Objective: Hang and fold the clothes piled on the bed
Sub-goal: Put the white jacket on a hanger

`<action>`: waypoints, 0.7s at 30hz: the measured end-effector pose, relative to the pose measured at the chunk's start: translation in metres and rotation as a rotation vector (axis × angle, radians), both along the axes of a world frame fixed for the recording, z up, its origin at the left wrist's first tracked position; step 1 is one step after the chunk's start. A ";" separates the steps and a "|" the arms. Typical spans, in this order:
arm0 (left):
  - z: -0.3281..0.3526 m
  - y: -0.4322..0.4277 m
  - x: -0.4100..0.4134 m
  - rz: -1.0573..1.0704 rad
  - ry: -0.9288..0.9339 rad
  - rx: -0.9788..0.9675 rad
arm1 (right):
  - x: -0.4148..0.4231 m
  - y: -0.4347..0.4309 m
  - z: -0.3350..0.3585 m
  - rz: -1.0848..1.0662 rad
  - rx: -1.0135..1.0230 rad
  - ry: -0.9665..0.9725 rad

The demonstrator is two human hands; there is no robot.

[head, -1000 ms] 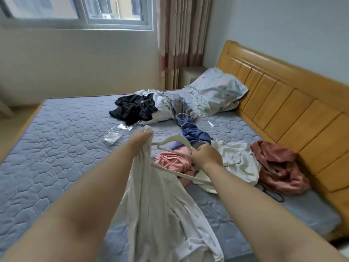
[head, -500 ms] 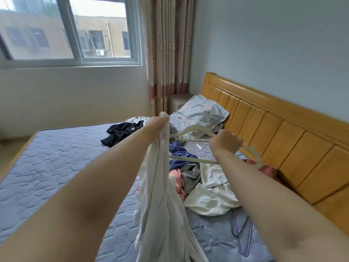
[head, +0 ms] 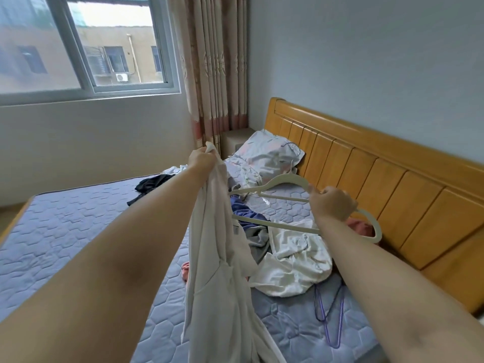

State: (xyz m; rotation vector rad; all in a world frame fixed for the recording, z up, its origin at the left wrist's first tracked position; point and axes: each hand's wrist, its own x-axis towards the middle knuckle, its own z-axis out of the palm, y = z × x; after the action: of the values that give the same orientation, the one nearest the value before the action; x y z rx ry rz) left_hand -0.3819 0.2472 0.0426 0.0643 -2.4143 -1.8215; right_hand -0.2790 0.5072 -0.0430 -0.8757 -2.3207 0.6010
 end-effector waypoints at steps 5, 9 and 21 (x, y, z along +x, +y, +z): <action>-0.009 -0.001 -0.018 0.078 -0.034 0.034 | 0.004 0.016 -0.002 -0.140 -0.161 0.067; -0.024 0.003 -0.015 0.089 -0.061 -0.010 | 0.009 0.025 -0.015 -0.125 -0.247 0.094; -0.042 0.016 -0.008 0.007 -0.045 -0.072 | 0.017 0.019 -0.031 -0.129 -0.105 0.024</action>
State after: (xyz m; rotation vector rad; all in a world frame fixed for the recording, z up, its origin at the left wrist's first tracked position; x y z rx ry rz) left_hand -0.3896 0.2631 0.0006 0.1077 -2.5046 -1.7470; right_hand -0.2617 0.5257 -0.0739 -1.0517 -2.2075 0.6787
